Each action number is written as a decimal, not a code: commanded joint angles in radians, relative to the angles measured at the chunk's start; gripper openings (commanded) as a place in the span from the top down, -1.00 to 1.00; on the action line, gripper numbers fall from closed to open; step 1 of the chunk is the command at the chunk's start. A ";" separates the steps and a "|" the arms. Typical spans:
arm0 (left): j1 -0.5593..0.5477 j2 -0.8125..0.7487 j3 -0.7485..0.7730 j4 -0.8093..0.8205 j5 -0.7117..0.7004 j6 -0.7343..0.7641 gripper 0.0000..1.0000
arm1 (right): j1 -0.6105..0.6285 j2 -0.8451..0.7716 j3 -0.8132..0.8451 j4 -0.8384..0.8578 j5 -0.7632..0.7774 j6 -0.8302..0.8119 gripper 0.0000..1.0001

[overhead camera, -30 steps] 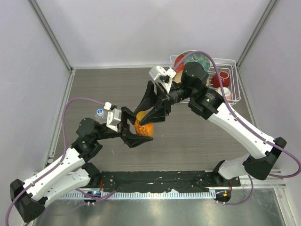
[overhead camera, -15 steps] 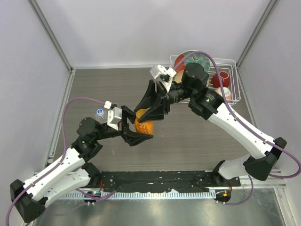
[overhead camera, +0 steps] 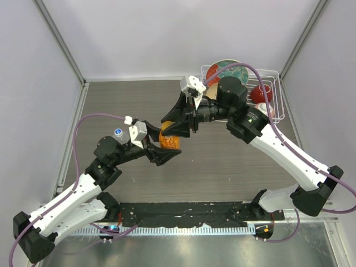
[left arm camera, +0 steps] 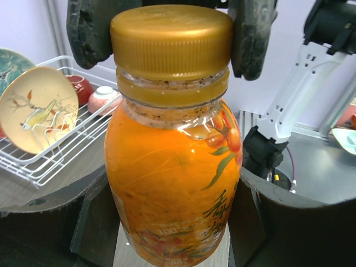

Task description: Screw on the bottle caps

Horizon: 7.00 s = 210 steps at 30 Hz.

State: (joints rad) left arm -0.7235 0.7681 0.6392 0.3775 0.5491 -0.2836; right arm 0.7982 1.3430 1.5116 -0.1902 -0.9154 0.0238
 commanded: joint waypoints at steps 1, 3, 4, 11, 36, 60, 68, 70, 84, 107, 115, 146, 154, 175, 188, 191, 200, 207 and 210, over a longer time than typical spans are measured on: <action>0.032 -0.010 0.060 0.136 -0.184 0.017 1.00 | 0.022 -0.012 -0.042 -0.184 0.099 -0.018 0.98; 0.035 -0.007 0.062 0.138 -0.216 0.021 1.00 | 0.027 -0.007 -0.054 -0.196 0.185 -0.019 0.99; 0.035 -0.007 0.062 0.139 -0.224 0.026 1.00 | 0.030 -0.005 -0.059 -0.196 0.223 -0.019 0.98; 0.042 0.002 0.070 0.138 -0.320 0.064 1.00 | 0.119 -0.016 -0.116 -0.195 0.605 -0.016 0.98; 0.065 0.003 0.062 0.124 -0.397 0.096 1.00 | 0.391 0.010 -0.079 -0.112 1.365 0.051 0.18; 0.072 -0.007 0.045 0.106 -0.005 0.052 1.00 | 0.149 -0.152 0.133 -0.331 0.690 -0.045 -0.65; 0.068 0.000 0.071 0.086 0.322 -0.019 1.00 | -0.174 -0.161 0.186 -0.331 -0.049 -0.091 -0.67; 0.065 0.007 0.079 0.081 0.365 -0.038 1.00 | -0.180 -0.133 0.209 -0.316 -0.156 -0.084 -0.64; 0.012 0.057 0.083 0.104 0.411 -0.058 1.00 | -0.131 -0.033 -0.054 0.761 -0.412 0.668 -0.47; -0.007 0.111 0.143 0.116 0.371 -0.060 1.00 | -0.068 0.041 -0.044 0.495 -0.424 0.446 -0.31; -0.010 0.106 0.135 0.124 0.338 -0.062 1.00 | -0.053 0.039 -0.048 0.494 -0.421 0.443 -0.17; 0.035 0.045 0.108 0.115 -0.107 0.041 1.00 | 0.015 0.045 0.036 -0.379 0.412 -0.078 0.98; 0.041 0.023 0.085 0.115 -0.182 0.055 1.00 | 0.117 0.021 -0.010 -0.329 0.901 0.047 0.98; 0.055 0.031 0.091 0.116 -0.411 0.123 1.00 | 0.341 0.205 0.027 -0.318 1.738 0.200 0.97; 0.059 0.017 0.073 0.115 -0.362 0.106 1.00 | 0.342 0.128 0.180 -0.327 1.551 0.235 -0.39; 0.068 0.020 0.082 0.120 -0.371 0.106 1.00 | 0.340 0.094 0.223 -0.345 1.439 0.238 -0.62; 0.073 0.017 0.086 0.109 -0.422 0.096 1.00 | 0.276 0.001 0.292 -0.457 1.175 0.145 -0.80; 0.073 0.028 0.105 0.084 -0.358 0.089 1.00 | 0.058 -0.071 0.286 -0.454 0.618 0.022 -0.87; 0.072 0.027 0.105 0.067 -0.171 0.052 1.00 | -0.045 -0.055 0.317 -0.445 0.367 0.018 -0.87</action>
State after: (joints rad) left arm -0.6540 0.8005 0.7040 0.4080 0.1787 -0.2020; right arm 0.8333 1.2915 1.7706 -0.6533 -0.1394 0.1055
